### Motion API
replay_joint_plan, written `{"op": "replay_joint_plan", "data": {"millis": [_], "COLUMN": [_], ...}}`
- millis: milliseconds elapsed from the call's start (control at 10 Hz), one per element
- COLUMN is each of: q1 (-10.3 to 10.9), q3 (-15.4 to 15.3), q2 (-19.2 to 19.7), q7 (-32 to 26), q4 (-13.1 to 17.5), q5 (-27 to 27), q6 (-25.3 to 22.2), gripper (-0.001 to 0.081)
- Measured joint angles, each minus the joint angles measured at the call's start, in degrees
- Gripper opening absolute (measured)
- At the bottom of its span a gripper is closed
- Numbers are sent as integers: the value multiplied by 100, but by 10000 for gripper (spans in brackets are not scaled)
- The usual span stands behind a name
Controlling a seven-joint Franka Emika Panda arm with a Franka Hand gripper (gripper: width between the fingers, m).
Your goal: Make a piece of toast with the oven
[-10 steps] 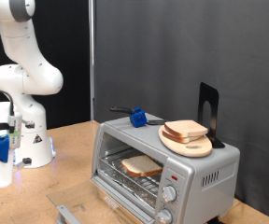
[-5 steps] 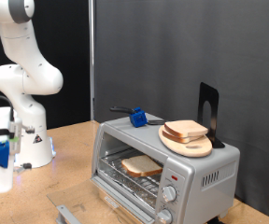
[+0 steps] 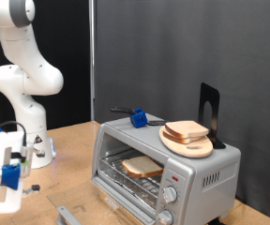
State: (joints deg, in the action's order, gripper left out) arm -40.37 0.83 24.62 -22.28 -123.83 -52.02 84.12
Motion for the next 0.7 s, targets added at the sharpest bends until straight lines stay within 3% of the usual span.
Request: {"op": "replay_joint_plan", "data": {"millis": [700], "q1": [48], "q3": [-69], "q2": [405], "q7": [-444], "q4": [-151], "q5": [40], "q6": [887], "gripper": [682]}}
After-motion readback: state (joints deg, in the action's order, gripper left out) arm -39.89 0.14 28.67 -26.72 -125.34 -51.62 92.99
